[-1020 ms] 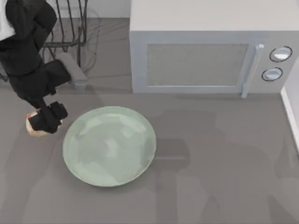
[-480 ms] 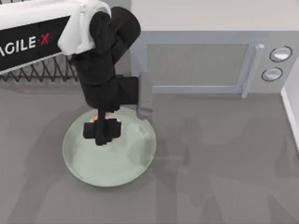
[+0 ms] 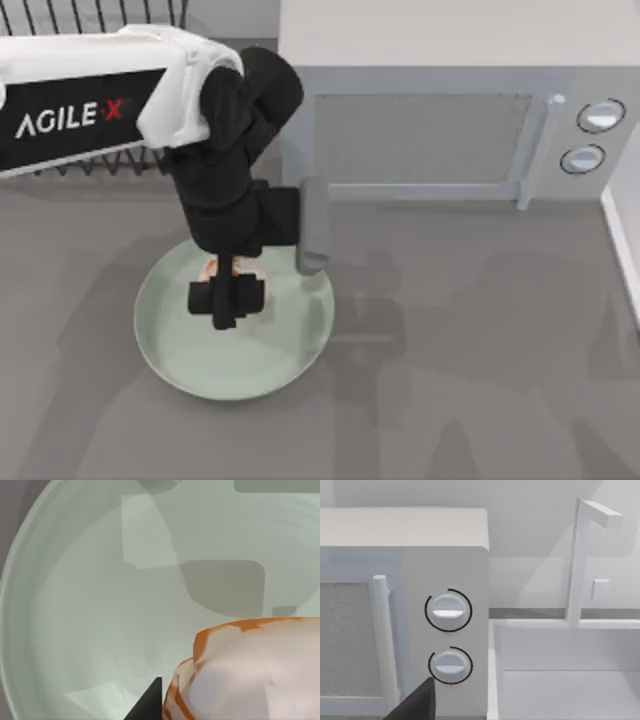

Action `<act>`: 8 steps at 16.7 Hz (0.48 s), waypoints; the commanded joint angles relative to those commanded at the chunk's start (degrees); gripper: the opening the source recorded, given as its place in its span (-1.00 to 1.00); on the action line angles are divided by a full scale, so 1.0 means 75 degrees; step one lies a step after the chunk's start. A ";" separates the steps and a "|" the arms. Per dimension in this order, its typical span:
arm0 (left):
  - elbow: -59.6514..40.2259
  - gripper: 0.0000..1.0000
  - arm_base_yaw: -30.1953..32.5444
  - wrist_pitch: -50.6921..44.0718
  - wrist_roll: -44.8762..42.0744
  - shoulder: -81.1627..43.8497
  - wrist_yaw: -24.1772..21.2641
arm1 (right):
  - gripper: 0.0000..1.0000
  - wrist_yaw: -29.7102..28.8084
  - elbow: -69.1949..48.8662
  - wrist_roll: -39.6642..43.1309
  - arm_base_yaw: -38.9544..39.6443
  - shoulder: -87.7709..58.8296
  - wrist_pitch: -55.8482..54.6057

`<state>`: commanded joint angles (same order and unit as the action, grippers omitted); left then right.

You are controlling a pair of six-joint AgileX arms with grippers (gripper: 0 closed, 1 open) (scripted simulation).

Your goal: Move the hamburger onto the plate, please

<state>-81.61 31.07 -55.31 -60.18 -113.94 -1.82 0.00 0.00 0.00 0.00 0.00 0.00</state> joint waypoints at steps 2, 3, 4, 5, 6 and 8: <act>0.0189 -1.00 0.0004 0.0219 -0.0018 -0.0128 0.0000 | 1.00 0.0000 0.0000 0.0000 0.0000 0.0000 0.0000; 0.0194 -1.00 0.0005 0.0224 -0.0019 -0.0133 0.0000 | 1.00 0.0000 0.0000 0.0000 0.0000 0.0000 0.0000; 0.0194 -1.00 0.0005 0.0224 -0.0019 -0.0133 0.0000 | 1.00 0.0000 0.0000 0.0000 0.0000 0.0000 0.0000; 0.0194 -1.00 0.0005 0.0224 -0.0019 -0.0133 0.0000 | 1.00 0.0000 0.0000 0.0000 0.0000 0.0000 0.0000; 0.0194 -0.85 0.0005 0.0224 -0.0019 -0.0133 0.0000 | 1.00 0.0000 0.0000 0.0000 0.0000 0.0000 0.0000; 0.0194 -0.55 0.0005 0.0224 -0.0019 -0.0133 0.0000 | 1.00 0.0000 0.0000 0.0000 0.0000 0.0000 0.0000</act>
<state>-80.16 31.10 -53.63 -60.32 -114.93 -1.81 0.00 0.00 0.00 0.00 0.00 0.00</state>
